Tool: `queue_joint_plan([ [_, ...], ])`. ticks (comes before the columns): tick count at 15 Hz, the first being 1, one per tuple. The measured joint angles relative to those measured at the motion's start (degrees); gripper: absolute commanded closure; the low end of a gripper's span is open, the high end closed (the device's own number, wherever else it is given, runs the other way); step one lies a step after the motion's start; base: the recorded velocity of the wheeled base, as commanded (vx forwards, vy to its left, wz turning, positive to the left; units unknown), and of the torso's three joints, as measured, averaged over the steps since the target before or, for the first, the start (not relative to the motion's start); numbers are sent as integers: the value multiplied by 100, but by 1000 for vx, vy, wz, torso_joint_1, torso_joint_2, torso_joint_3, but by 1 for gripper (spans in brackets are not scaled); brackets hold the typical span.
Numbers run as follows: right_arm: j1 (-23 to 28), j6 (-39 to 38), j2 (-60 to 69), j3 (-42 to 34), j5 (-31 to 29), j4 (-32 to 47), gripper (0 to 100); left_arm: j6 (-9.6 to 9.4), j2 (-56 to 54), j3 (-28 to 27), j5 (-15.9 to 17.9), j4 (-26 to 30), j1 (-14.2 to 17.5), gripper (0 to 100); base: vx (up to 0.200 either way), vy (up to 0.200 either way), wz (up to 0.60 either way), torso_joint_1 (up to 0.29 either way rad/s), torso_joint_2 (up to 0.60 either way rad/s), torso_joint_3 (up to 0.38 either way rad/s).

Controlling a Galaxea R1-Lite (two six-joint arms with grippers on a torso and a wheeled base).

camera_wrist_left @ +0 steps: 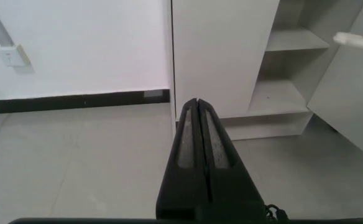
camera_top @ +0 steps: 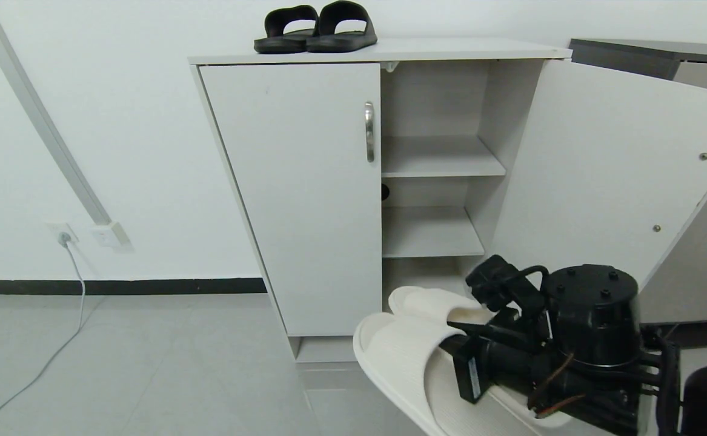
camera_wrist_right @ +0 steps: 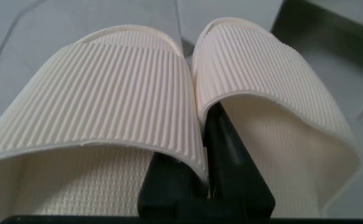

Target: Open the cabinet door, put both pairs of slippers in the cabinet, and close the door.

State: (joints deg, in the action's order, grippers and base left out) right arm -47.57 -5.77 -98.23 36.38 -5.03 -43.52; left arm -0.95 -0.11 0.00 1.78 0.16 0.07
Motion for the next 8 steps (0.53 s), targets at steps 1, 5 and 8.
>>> queue_joint_plan([
  [1, -24, -158, -207, 262, -490, -27, 100, 0, 0, 0, -1, 0, 0, 100, 0, 0, 0, 0, 0, 0],
  [5, 9, -556, -1235, 1447, -2453, -54, 100, -9, 0, 0, -1, 2, -5, 100, 0, 0, 0, 0, 0, 0],
  [8, 44, -685, -1866, 2192, -3660, -57, 100, -9, 1, 0, -1, 2, 0, 100, 0, 0, 0, 0, 0, 0],
])
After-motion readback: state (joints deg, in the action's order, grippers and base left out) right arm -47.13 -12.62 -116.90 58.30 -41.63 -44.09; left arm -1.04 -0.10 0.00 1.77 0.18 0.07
